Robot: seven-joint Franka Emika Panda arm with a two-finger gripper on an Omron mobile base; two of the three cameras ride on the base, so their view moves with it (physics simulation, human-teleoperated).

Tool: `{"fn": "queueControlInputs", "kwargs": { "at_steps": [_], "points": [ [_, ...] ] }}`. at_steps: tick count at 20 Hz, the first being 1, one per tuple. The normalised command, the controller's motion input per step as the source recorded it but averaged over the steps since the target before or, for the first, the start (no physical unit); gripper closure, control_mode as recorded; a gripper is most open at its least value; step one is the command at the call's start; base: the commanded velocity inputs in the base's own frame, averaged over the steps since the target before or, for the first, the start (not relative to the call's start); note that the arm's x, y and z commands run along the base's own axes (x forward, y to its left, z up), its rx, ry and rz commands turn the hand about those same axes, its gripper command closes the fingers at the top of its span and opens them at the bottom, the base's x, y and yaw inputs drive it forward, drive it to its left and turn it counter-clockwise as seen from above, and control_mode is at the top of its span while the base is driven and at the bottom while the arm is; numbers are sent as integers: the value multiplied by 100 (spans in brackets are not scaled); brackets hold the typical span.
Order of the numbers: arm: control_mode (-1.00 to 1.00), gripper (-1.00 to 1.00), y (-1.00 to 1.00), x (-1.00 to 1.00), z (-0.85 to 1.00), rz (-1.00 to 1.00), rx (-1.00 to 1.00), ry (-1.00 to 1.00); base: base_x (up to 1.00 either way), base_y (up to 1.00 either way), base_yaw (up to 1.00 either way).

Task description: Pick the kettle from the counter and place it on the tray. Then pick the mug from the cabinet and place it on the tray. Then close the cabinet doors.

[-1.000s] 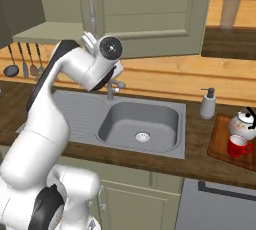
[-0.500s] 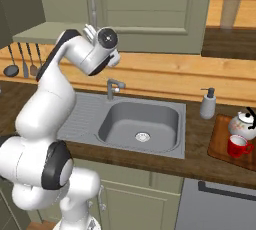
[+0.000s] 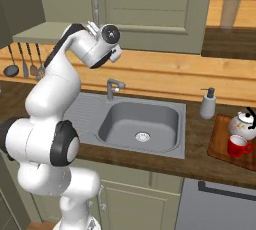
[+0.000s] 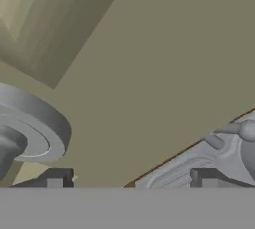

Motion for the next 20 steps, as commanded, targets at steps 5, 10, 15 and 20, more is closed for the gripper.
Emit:
{"fn": "queueControlInputs", "kwargs": {
  "at_steps": [5, 10, 15, 20],
  "points": [
    [-100, -100, 13, 75, -3, 0, 0, 0, 0, 0, 0],
    [-100, -100, 59, 54, -34, 0, 0, 0, 0, 0, 0],
    [-100, -100, 88, 6, -40, 0, -1, -3, 0, 0, 0],
    [-100, -100, 100, 0, -42, 0, -7, -1, 0, 0, 0]
  ]
}}
